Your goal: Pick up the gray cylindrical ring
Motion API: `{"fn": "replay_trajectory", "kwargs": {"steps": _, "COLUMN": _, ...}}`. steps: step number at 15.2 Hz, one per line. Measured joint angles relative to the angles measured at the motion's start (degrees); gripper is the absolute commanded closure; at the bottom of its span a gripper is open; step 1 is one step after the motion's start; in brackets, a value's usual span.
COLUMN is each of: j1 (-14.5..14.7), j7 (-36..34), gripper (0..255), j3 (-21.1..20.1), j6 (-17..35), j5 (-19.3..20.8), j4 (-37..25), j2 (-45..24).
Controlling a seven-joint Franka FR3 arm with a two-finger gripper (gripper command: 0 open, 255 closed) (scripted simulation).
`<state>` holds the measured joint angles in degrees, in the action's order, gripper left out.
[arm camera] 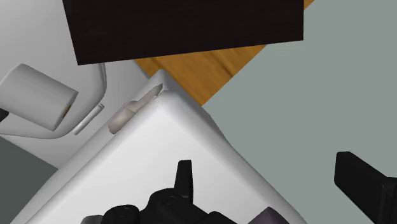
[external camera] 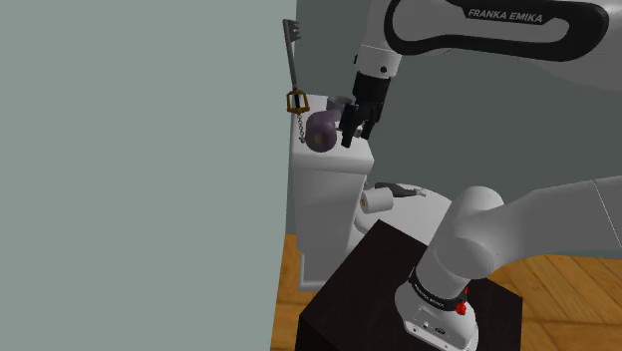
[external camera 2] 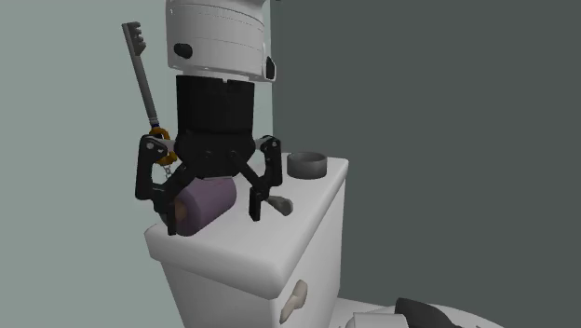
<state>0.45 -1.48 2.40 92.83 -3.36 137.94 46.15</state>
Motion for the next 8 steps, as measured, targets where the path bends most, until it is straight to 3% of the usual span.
{"fn": "replay_trajectory", "kwargs": {"steps": 8, "j1": -1.4, "j7": 6.0, "gripper": 0, "j3": 4.9, "j6": 2.7, "j5": 3.5, "j4": -7.7, "j2": -10.7}}
